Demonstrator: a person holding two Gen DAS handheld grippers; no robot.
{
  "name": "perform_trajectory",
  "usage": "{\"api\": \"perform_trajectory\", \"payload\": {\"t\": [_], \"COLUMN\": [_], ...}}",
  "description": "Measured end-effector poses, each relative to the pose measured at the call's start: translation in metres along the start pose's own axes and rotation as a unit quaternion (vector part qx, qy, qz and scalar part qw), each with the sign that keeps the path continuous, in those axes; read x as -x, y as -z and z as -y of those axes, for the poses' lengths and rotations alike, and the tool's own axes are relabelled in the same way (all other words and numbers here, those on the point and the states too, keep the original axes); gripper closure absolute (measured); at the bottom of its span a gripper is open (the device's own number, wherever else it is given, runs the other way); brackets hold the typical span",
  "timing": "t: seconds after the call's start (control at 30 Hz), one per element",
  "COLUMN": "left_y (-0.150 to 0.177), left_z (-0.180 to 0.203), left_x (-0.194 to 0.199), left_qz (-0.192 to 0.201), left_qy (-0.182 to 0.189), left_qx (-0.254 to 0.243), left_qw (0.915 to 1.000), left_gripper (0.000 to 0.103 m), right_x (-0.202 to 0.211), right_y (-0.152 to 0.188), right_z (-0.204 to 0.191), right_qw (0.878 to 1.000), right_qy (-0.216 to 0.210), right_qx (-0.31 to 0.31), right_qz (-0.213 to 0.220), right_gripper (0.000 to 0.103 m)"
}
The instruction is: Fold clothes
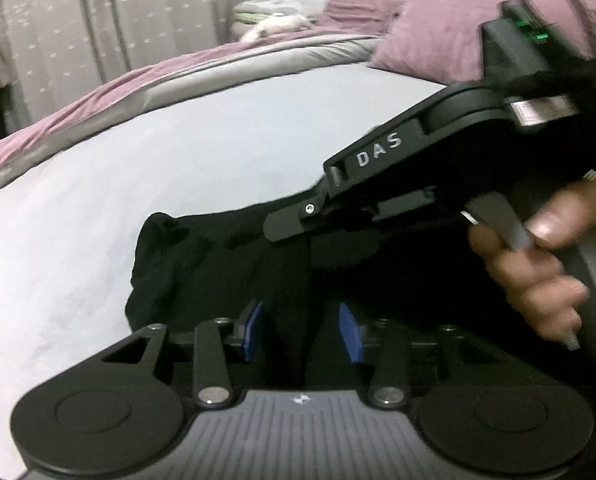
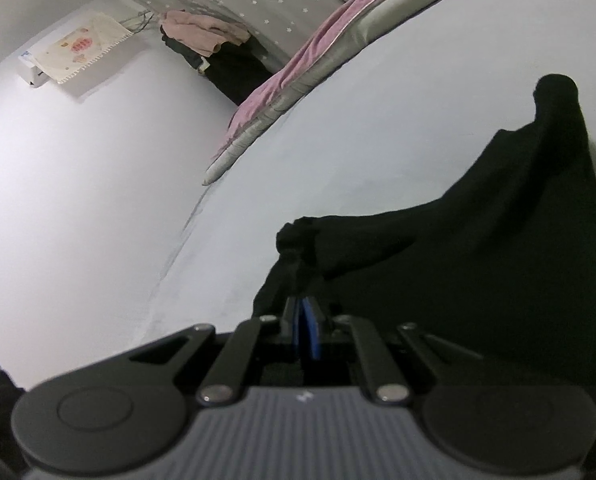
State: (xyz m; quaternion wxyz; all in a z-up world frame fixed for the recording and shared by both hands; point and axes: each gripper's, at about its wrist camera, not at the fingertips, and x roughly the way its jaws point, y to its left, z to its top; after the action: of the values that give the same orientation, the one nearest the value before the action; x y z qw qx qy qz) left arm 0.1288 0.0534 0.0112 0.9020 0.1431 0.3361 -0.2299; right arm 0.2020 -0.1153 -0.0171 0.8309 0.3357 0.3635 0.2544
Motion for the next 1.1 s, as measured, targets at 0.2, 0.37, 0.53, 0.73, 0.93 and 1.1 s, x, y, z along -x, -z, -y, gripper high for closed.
{"api": "perform_trajectory", "payload": {"t": [0.2,0.37,0.53,0.73,0.93,1.1], "left_y": [-0.004,-0.002,0.000,0.010,0.019,0.021], "left_z": [0.012,0.002,-0.030,-0.076,-0.107,-0.134], "left_x": [-0.025,-0.032,-0.023,-0.013,-0.014,-0.021], "left_qz": [0.007,0.010,0.018,0.026,0.028,0.027], "left_qy": [-0.096,-0.129,-0.153,-0.178,-0.207,-0.235], "left_qx": [0.036,0.071,0.120,0.178,0.193,0.200], "left_qw": [0.9947,0.9890,0.9807,0.9676,0.9586,0.9509], "left_gripper": [0.061,0.094,0.098,0.098,0.098,0.098], "right_x": [0.000,-0.001,-0.007,-0.004,-0.006,-0.008], "right_y": [-0.001,-0.001,0.000,0.001,0.001,0.002], "right_z": [-0.002,-0.004,-0.002,0.002,0.003,0.003], "right_qw": [1.000,1.000,1.000,1.000,1.000,1.000], "right_qy": [-0.009,-0.014,-0.020,-0.009,0.007,0.015], "right_qx": [-0.001,0.001,-0.001,-0.004,-0.002,0.001], "right_qz": [0.002,0.006,-0.001,0.008,0.009,0.008], "right_gripper": [0.097,0.097,0.097,0.086,0.080,0.076]}}
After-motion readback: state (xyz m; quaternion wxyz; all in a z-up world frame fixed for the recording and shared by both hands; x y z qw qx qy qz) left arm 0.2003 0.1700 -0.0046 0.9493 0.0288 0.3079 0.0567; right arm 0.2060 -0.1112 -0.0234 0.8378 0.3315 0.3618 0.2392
